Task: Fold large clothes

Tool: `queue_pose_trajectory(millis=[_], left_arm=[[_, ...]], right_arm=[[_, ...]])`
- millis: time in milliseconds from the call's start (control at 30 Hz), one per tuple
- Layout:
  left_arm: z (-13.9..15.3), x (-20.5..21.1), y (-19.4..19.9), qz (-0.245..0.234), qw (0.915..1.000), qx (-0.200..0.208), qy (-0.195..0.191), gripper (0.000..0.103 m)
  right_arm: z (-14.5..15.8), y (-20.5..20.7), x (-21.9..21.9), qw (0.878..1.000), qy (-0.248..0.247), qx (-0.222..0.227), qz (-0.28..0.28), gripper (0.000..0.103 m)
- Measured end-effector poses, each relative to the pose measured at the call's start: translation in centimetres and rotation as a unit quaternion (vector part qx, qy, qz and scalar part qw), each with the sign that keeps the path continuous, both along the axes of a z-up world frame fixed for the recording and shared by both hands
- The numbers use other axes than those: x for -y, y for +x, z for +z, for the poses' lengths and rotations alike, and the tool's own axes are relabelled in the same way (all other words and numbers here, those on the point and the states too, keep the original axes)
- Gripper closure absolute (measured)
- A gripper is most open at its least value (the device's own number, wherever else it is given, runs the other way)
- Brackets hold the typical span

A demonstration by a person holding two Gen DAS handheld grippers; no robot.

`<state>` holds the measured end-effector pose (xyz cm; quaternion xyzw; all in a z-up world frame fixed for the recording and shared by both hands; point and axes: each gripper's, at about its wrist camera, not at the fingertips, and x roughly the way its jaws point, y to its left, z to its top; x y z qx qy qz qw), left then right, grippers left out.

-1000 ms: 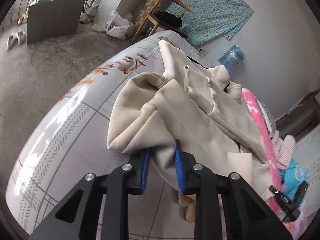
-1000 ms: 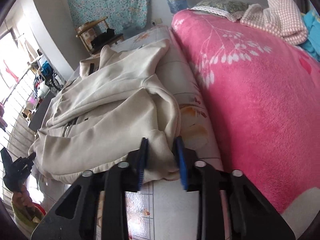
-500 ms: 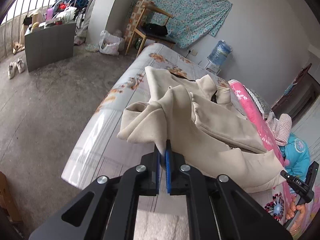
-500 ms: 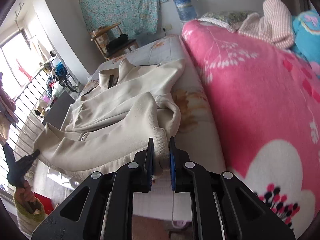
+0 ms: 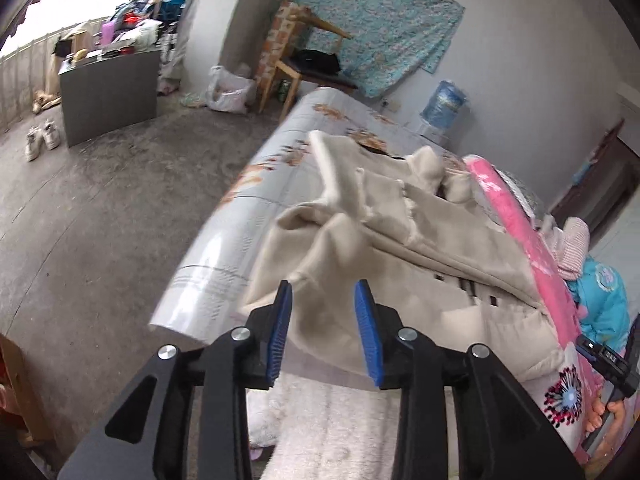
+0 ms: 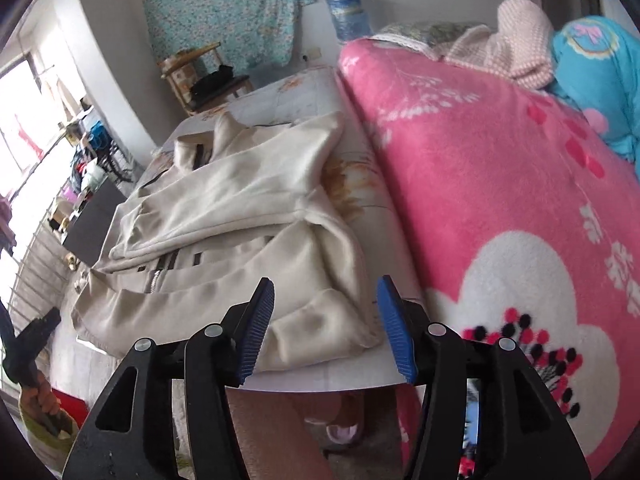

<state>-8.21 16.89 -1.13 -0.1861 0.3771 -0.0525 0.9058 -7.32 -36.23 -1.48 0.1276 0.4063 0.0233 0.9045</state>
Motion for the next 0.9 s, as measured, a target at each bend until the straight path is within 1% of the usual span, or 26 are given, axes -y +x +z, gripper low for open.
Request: queue_pose_trajectory(millis=[67, 100, 133, 200, 233, 333, 367, 400, 433, 467, 500, 533, 567, 600, 633, 667, 700, 767, 900], left_arm=[[-0.2, 3.6, 1.3, -0.069, 0.9976, -0.008, -0.009, 0.054], [-0.6, 5.6, 1.9, -0.098, 0.9949, -0.021, -0.003, 0.052], [-1.2, 7.6, 2.6, -0.121, 0.9919, -0.037, 0.013, 0.052], [-2.4, 10.9, 3.2, -0.157, 0.9856, -0.050, 0.038, 0.052], [-2.9, 12.1, 3.3, -0.167, 0.9832, -0.052, 0.053, 0.052], [-4.1, 14.7, 3.5, -0.170, 0.9768, -0.047, 0.121, 0.052], [-4.5, 15.2, 3.7, -0.168, 0.9747, -0.048, 0.140, 0.052], [-4.8, 15.5, 3.8, -0.165, 0.9737, -0.048, 0.149, 0.054], [-4.9, 15.4, 3.6, -0.163, 0.9733, -0.041, 0.157, 0.057], [-5.0, 15.6, 3.5, -0.164, 0.9714, -0.038, 0.168, 0.065], [-5.0, 15.8, 3.4, -0.164, 0.9688, -0.033, 0.183, 0.075], [-5.0, 15.8, 3.4, -0.167, 0.9676, -0.028, 0.187, 0.080], [-5.1, 15.9, 3.3, -0.169, 0.9677, -0.026, 0.185, 0.088], [-5.1, 16.0, 3.3, -0.171, 0.9673, -0.022, 0.186, 0.095], [-5.0, 16.1, 3.2, -0.171, 0.9658, -0.018, 0.194, 0.096], [-5.0, 16.3, 3.2, -0.171, 0.9646, -0.013, 0.200, 0.097], [-4.8, 16.3, 3.2, -0.171, 0.9644, -0.008, 0.202, 0.098], [-3.8, 16.3, 3.1, -0.172, 0.9634, 0.007, 0.205, 0.099], [-0.2, 16.5, 2.8, -0.166, 0.9553, 0.072, 0.233, 0.099]], right_arm=[[-0.3, 0.7, -3.1, 0.999, -0.001, 0.004, 0.048, 0.043], [-0.6, 1.2, -4.4, 0.998, -0.002, 0.002, 0.068, 0.042], [-1.2, 1.8, -5.9, 0.996, -0.010, -0.004, 0.083, 0.042], [-2.3, 3.0, -8.0, 0.995, -0.026, -0.018, 0.098, 0.042], [-2.8, 3.5, -8.8, 0.994, -0.026, -0.021, 0.104, 0.042], [-4.2, 4.5, -10.3, 0.992, -0.031, -0.039, 0.114, 0.043], [-4.7, 4.7, -10.8, 0.991, -0.043, -0.047, 0.115, 0.043], [-5.2, 4.8, -11.2, 0.990, -0.059, -0.057, 0.111, 0.044], [-5.8, 4.9, -11.6, 0.989, -0.073, -0.068, 0.108, 0.048], [-5.8, 4.6, -12.0, 0.989, -0.091, -0.058, 0.105, 0.052], [-5.8, 4.5, -12.4, 0.987, -0.114, -0.055, 0.103, 0.061], [-5.9, 4.3, -12.6, 0.985, -0.124, -0.052, 0.104, 0.075], [-5.8, 4.3, -12.6, 0.986, -0.118, -0.052, 0.108, 0.080], [-5.8, 4.3, -12.5, 0.985, -0.120, -0.053, 0.108, 0.094], [-5.7, 4.3, -12.5, 0.985, -0.127, -0.052, 0.108, 0.100], [-5.6, 4.3, -12.4, 0.986, -0.123, -0.050, 0.106, 0.101], [-5.4, 4.2, -12.0, 0.988, -0.108, -0.045, 0.098, 0.102], [-4.6, 3.9, -11.8, 0.991, -0.098, -0.028, 0.088, 0.103], [-1.5, 3.1, -11.9, 0.991, -0.104, 0.028, 0.073, 0.103]])
